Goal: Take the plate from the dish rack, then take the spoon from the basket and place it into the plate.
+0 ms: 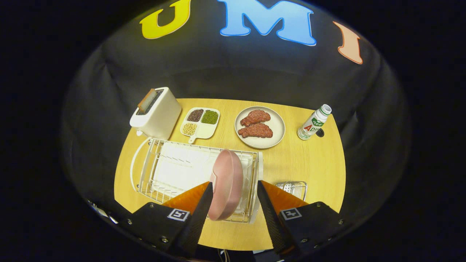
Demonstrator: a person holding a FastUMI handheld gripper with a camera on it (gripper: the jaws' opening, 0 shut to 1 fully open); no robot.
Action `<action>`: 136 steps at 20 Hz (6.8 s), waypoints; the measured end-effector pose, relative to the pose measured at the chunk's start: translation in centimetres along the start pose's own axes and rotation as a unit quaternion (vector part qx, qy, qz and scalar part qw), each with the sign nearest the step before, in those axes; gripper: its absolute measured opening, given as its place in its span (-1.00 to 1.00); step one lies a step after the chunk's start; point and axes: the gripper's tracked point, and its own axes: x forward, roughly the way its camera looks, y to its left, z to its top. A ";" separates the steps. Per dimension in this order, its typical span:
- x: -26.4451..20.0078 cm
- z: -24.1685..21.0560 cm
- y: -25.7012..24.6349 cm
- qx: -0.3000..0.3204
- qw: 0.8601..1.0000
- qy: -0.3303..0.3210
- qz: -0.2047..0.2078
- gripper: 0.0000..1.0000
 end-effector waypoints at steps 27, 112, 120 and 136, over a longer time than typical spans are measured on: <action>1.2 1.9 -1.9 -0.064 0.964 0.055 -0.252 -0.81; 4.3 -14.2 -19.6 0.077 0.916 -0.394 0.001 -0.38; 5.8 -11.6 -19.7 0.089 0.910 -0.405 -0.004 -0.43; 2.5 -9.4 -15.9 0.037 0.922 -0.386 -0.005 -0.87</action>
